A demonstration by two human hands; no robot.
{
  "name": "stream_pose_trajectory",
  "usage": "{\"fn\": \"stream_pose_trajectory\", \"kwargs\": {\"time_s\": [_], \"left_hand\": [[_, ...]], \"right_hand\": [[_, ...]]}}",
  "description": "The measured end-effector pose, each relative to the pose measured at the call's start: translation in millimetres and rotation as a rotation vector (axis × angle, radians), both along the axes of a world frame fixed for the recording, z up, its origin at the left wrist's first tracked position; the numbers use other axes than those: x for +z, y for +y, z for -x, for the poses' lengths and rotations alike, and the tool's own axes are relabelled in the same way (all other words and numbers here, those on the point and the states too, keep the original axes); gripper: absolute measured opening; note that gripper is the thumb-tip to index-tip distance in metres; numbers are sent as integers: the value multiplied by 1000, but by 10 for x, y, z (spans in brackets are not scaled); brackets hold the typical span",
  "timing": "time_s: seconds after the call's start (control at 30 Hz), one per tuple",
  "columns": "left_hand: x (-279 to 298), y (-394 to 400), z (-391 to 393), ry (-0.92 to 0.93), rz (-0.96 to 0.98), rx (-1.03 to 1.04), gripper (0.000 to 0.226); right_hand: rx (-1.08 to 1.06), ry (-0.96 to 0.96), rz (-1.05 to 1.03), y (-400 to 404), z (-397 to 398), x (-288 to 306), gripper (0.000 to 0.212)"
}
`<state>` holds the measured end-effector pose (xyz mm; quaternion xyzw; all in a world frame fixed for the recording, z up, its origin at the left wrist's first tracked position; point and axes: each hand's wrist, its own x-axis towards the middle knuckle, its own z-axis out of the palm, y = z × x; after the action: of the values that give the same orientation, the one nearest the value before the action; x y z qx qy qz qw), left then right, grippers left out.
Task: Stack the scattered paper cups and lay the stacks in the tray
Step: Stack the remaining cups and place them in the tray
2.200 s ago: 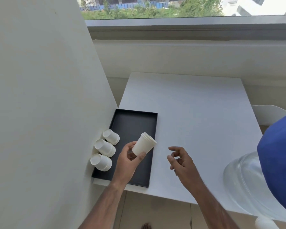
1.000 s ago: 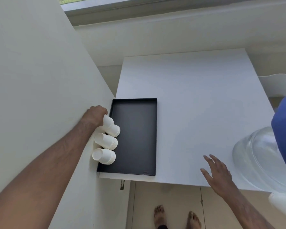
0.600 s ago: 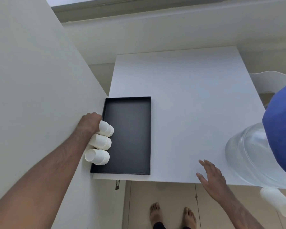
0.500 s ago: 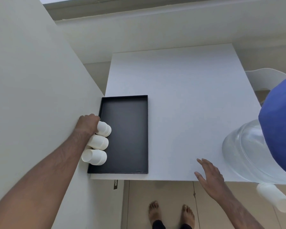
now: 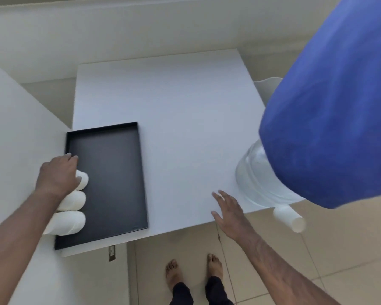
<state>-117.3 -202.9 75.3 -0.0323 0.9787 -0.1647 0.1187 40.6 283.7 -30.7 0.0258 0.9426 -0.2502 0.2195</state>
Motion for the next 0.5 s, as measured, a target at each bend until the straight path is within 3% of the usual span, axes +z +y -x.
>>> {"fn": "stream_pose_trajectory", "kwargs": {"time_s": [0.33, 0.5], "left_hand": [[-238, 1721, -711, -5, -591, -212, 77], [-447, 2312, -1098, -68, -689, -255, 88]], "right_hand": [[37, 81, -25, 314, -198, 147, 72], [-41, 81, 86, 493, -455, 153, 69]]}}
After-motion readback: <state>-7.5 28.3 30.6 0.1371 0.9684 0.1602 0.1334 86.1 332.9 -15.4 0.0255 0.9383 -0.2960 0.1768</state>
